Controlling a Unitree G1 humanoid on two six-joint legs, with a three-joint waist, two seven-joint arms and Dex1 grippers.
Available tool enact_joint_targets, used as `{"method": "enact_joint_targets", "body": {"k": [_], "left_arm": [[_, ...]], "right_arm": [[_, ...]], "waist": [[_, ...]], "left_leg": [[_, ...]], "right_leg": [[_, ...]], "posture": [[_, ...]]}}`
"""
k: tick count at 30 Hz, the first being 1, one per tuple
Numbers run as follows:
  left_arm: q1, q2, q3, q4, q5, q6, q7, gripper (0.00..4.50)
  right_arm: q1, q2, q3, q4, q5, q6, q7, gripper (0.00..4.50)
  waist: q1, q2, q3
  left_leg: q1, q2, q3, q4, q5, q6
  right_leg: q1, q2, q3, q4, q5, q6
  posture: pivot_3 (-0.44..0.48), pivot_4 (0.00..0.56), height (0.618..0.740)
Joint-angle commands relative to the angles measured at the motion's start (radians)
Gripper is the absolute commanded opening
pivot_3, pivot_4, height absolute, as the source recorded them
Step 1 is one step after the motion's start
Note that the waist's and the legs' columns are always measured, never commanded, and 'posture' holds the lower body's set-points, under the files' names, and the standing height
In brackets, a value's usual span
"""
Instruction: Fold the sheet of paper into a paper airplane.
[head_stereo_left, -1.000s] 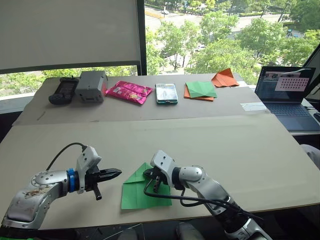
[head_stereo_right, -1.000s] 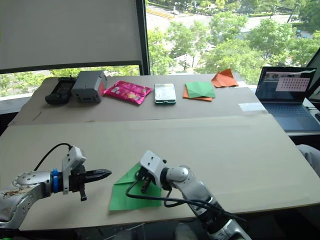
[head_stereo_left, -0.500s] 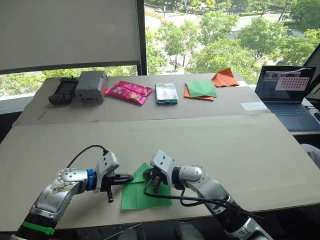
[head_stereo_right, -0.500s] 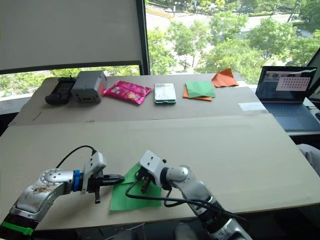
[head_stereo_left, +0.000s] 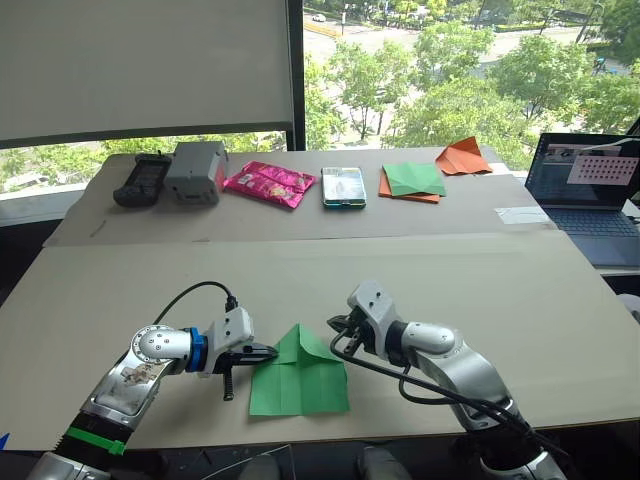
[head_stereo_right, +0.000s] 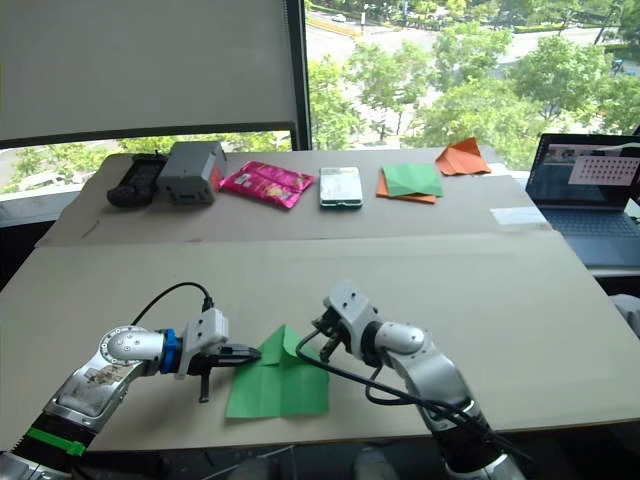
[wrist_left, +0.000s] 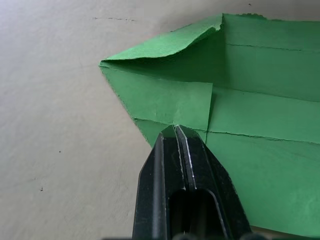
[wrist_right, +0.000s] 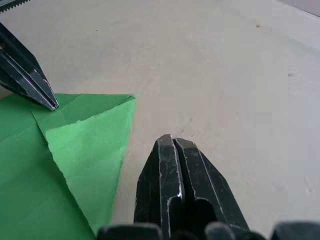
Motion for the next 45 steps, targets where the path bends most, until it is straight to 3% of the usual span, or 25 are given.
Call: {"method": "enact_joint_targets", "body": {"k": [1,12,19,26,36,40,45], "left_arm": [[0.020,-0.011,-0.061,0.061,0.064,0.015,0.002,0.02],[0.006,-0.034,-0.063,0.089,0.083,0.000,0.000,0.02],[0.009,-0.031,-0.064,0.083,0.086,0.002,-0.004,0.02],[0.011,-0.022,-0.073,0.080,0.092,0.002,-0.023,0.02],[-0.043,-0.015,-0.095,0.104,0.101,0.002,-0.066,0.02],[-0.058,-0.019,-0.098,0.116,0.105,-0.001,-0.078,0.02],[-0.084,-0.027,-0.117,0.146,0.117,-0.021,-0.098,0.02]], "right_arm": [[0.064,-0.066,0.019,-0.041,0.007,-0.001,0.032,0.00],[0.200,-0.155,-0.028,-0.209,0.118,0.040,0.066,0.00],[0.363,-0.254,0.027,-0.397,0.165,-0.014,0.126,0.00],[0.402,-0.201,0.079,-0.408,0.212,-0.022,0.092,0.00],[0.473,-0.078,0.150,-0.314,0.114,-0.069,-0.089,0.00],[0.506,-0.049,0.127,-0.292,0.086,-0.089,-0.161,0.00],[0.645,-0.015,0.073,-0.298,0.019,-0.201,-0.288,0.00]], "waist": [[0.000,-0.001,0.001],[0.001,-0.001,0.001],[0.001,0.000,0.001],[0.000,-0.001,0.001],[0.000,0.000,0.000],[-0.001,0.000,0.000],[0.004,0.000,0.000]], "left_leg": [[0.000,0.000,0.000,0.000,0.000,0.000],[-0.003,0.000,0.001,0.001,0.000,0.000],[-0.006,0.000,0.001,0.003,0.000,-0.001],[-0.006,0.000,0.000,0.003,-0.001,-0.001],[-0.009,0.000,0.001,0.004,-0.001,-0.001],[-0.009,0.000,0.000,0.004,-0.001,-0.001],[-0.009,0.000,0.000,0.005,-0.001,-0.001]], "right_leg": [[0.000,0.000,0.000,0.000,0.000,0.000],[0.000,-0.001,0.000,-0.005,0.000,0.001],[-0.001,-0.002,0.000,-0.007,0.000,0.001],[-0.001,-0.002,-0.001,-0.012,-0.001,0.001],[-0.001,-0.002,-0.001,-0.012,-0.001,0.001],[-0.001,-0.002,-0.002,-0.012,-0.001,0.001],[-0.001,-0.004,-0.002,-0.012,-0.001,0.001]], "posture": [[0.000,0.150,0.740],[0.000,0.150,0.740],[0.000,0.150,0.740],[0.000,0.150,0.740],[0.000,0.150,0.740],[0.000,0.150,0.740],[0.000,0.150,0.740]]}}
